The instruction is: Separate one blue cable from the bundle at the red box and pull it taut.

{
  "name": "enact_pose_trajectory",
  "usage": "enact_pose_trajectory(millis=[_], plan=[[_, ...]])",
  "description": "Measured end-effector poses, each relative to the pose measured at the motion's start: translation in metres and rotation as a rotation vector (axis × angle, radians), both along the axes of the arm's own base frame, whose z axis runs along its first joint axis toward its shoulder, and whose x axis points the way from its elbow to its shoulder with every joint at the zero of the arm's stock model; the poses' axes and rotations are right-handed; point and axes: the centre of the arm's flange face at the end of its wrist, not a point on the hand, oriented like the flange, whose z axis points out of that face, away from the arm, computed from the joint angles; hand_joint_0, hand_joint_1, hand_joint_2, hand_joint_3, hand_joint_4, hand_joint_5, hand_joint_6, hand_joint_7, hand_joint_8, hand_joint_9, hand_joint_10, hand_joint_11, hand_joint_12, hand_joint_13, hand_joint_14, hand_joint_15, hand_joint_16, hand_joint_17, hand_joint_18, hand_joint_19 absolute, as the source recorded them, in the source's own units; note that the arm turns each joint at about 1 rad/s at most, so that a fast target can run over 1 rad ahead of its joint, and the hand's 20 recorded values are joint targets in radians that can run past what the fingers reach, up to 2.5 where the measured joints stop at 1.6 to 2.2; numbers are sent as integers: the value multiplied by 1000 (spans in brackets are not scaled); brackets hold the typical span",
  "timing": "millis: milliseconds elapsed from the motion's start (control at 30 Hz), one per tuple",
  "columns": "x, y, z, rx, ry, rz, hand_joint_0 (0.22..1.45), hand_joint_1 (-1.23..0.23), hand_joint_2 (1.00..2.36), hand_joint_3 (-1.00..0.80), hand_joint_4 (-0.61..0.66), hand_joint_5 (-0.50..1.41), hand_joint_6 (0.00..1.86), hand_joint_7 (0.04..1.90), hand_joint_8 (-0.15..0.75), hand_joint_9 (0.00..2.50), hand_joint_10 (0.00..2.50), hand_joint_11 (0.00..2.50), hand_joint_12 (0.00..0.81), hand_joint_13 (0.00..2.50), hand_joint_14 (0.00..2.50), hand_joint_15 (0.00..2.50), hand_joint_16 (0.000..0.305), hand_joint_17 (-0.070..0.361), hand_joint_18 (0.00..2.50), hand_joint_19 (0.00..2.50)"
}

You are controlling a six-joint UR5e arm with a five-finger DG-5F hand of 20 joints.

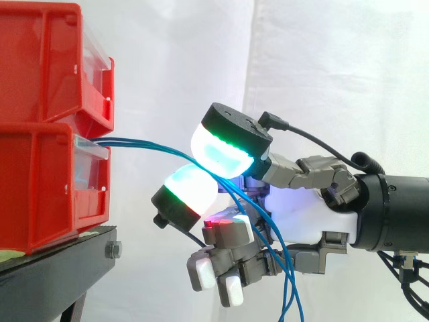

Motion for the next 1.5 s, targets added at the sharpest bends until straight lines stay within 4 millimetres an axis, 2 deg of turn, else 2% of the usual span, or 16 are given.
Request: enact_pose_trajectory(millis=[567, 900, 1000, 1033, 1267, 1500], plan=[[0, -1, 0, 29, -2, 2, 688, -1017, 1000, -500, -41, -156, 920, 1197, 234, 1199, 29, 1218, 373, 929, 30, 768, 47, 107, 835, 779], [0, -1, 0, 61, -3, 5, 604, -1064, 1000, -500, -32, -160, 916, 1207, 241, 1189, 30, 1213, 375, 919, 29, 787, 48, 109, 820, 790], [0, -1, 0, 71, -4, 7, 536, -1026, 1000, -500, -22, -160, 916, 1179, 262, 1199, 28, 1198, 395, 925, 30, 783, 51, 115, 834, 805], [0, -1, 0, 74, -4, 8, 524, -955, 1000, -500, -17, -160, 915, 1157, 270, 1203, 28, 1194, 399, 930, 30, 782, 52, 117, 843, 811], [0, -1, 0, 79, -4, 10, 516, -696, 1000, -500, 2, -166, 903, 1116, 276, 1241, 26, 1178, 406, 971, 29, 769, 54, 122, 883, 823], [0, -1, 0, 79, -4, 10, 531, -649, 1000, -500, 3, -173, 890, 1124, 277, 1241, 28, 1189, 408, 968, 29, 777, 54, 122, 872, 848]])
